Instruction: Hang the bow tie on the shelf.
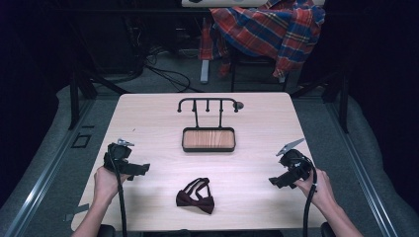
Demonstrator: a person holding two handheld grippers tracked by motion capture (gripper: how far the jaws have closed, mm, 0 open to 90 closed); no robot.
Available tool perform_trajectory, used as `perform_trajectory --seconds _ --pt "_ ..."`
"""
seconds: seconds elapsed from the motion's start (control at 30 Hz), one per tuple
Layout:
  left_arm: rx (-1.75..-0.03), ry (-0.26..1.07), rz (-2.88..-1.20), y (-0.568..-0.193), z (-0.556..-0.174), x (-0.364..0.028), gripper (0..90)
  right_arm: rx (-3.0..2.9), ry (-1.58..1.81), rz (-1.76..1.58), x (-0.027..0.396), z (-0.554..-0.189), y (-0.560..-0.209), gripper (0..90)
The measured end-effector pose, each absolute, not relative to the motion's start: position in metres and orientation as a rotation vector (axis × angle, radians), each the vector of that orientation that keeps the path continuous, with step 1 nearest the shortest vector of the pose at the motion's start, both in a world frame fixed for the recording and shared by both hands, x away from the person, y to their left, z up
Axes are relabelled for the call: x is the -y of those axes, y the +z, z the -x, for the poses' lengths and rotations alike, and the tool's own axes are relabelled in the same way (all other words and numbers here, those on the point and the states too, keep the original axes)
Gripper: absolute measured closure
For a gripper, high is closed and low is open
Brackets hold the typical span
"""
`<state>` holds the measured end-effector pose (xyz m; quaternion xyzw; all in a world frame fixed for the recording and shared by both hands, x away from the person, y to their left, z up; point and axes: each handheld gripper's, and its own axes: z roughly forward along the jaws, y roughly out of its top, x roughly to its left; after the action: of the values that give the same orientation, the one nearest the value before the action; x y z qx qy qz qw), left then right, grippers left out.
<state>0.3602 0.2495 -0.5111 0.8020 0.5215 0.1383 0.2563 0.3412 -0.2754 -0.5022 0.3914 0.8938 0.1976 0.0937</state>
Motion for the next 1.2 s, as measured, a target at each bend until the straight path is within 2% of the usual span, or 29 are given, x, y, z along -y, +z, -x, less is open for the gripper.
perform_trajectory --seconds 0.47,0.63,0.9,1.2 --pt "-1.392 0.302 -2.196 -0.511 -0.366 -0.233 0.0 -2.706 0.605 -1.137 0.275 -0.349 -0.505 10.7" --pt "-1.373 0.335 -2.207 -0.51 -0.368 -0.228 0.0 -2.731 0.576 -1.13 0.273 -0.351 -0.508 11.0" --pt "-1.297 0.354 -2.255 -0.506 -0.369 -0.206 0.0 -2.739 0.566 -1.116 0.269 -0.352 -0.508 11.3" --pt "-1.234 0.282 -2.322 -0.509 -0.366 -0.179 1.8 -2.743 0.552 -1.096 0.268 -0.347 -0.505 11.5"
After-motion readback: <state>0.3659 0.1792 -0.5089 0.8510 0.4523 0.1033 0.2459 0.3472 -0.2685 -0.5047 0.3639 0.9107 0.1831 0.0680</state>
